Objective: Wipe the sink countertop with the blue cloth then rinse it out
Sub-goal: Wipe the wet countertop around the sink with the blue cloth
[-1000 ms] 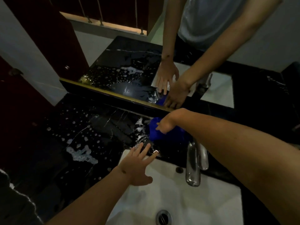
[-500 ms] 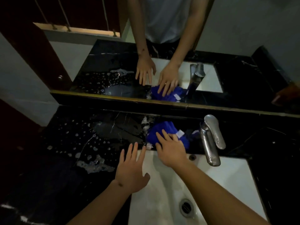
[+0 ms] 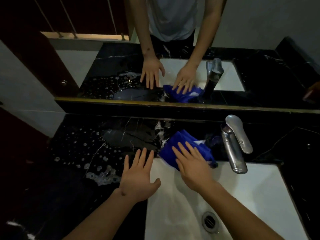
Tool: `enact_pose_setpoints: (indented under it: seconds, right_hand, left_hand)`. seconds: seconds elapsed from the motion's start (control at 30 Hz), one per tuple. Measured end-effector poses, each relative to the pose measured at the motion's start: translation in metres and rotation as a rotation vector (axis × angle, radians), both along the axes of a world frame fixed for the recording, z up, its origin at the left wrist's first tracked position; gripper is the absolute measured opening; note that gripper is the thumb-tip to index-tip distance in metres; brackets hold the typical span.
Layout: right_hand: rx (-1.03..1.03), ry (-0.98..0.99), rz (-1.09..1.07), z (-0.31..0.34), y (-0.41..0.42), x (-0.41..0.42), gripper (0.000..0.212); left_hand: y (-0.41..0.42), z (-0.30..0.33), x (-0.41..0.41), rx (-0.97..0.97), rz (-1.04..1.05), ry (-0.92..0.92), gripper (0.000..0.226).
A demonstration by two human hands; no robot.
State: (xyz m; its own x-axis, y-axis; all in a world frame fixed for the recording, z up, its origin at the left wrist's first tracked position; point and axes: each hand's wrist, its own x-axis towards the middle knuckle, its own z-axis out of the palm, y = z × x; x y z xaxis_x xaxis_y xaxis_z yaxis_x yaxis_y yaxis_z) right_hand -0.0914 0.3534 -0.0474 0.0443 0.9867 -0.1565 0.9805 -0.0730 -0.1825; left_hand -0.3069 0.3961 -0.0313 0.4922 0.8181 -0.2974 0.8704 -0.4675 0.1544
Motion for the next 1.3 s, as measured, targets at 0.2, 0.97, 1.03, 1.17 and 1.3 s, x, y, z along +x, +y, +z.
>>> enact_pose_setpoints:
  seconds: [0.2, 0.97, 1.03, 1.17, 1.3]
  right_hand:
    - [0.084, -0.037, -0.270, -0.012, 0.052, 0.012, 0.066]
    - [0.030, 0.025, 0.350, -0.010, 0.060, -0.147, 0.060]
    - [0.047, 0.009, 0.239, -0.009, 0.052, -0.108, 0.062]
    - [0.004, -0.064, 0.011, -0.006, 0.079, -0.062, 0.068]
    - [-0.078, -0.024, -0.147, -0.007, 0.116, -0.108, 0.065]
  left_hand:
    - [0.013, 0.004, -0.023, 0.001, 0.060, 0.012, 0.085]
    - [-0.050, 0.019, -0.157, -0.057, 0.363, 0.011, 0.070]
    - [-0.069, 0.018, -0.166, -0.053, 0.392, 0.018, 0.070]
    - [-0.098, 0.012, -0.175, -0.058, 0.410, 0.052, 0.073]
    - [-0.127, 0.009, -0.176, -0.077, 0.423, 0.026, 0.075]
